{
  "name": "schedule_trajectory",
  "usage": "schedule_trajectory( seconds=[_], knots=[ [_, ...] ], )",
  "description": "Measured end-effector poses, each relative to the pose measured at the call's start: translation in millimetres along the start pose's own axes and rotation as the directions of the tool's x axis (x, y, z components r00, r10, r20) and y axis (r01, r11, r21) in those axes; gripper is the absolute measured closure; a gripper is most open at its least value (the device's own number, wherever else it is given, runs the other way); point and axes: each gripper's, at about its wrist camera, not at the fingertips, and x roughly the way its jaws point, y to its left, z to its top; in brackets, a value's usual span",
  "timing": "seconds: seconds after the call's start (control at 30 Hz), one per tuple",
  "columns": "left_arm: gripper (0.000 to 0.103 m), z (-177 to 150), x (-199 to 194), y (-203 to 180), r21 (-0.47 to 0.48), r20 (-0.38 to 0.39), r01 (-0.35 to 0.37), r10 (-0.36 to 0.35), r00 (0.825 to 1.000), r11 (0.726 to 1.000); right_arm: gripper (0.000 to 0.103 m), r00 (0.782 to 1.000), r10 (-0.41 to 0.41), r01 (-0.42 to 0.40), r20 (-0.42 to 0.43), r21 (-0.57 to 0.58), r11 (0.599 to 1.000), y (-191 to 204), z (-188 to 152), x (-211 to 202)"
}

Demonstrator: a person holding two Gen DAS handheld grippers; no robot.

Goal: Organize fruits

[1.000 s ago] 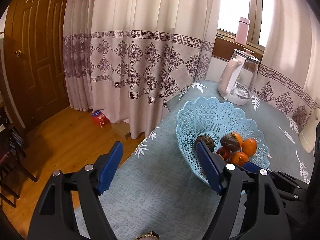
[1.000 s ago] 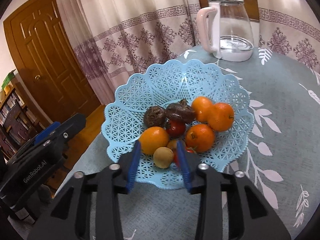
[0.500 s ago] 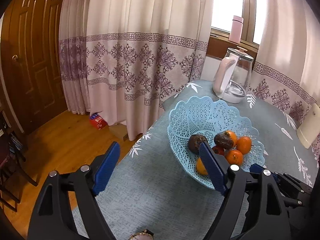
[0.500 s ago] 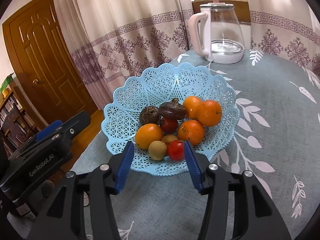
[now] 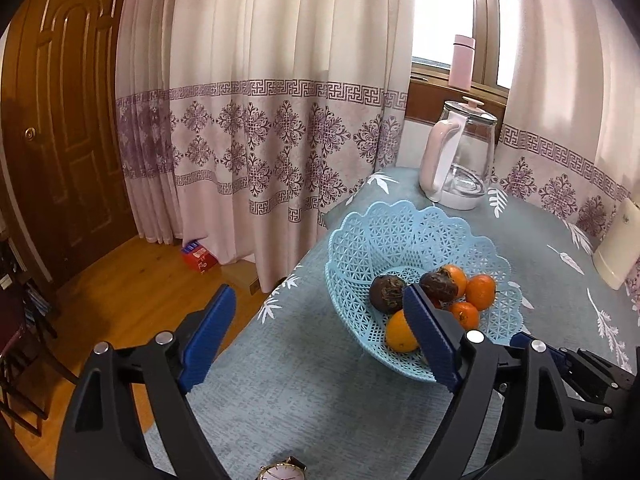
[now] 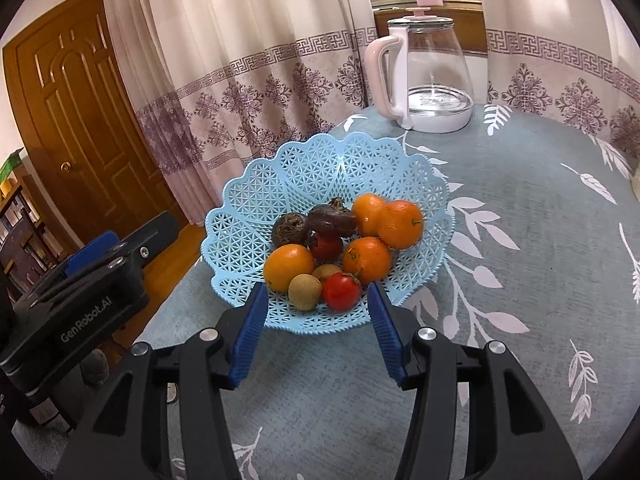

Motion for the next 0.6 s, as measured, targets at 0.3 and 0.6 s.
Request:
schedule_trajectory(
  seconds=[0.3, 0.6],
  knots=[
    [0.003, 1, -10, -6, 0.023, 0.028, -0.005, 0.005, 1.0, 1.0, 0.018, 0.999, -0.037, 0.036, 0.035, 0.013, 0.999, -7, -1, -14],
    [0.003, 1, -14, -9, 0.04, 0.04, -0.006, 0.004, 0.999, 0.999, 0.009, 0.988, -0.136, 0.139, 0.08, -0.04, 0.989, -4, -4, -29]
  ],
)
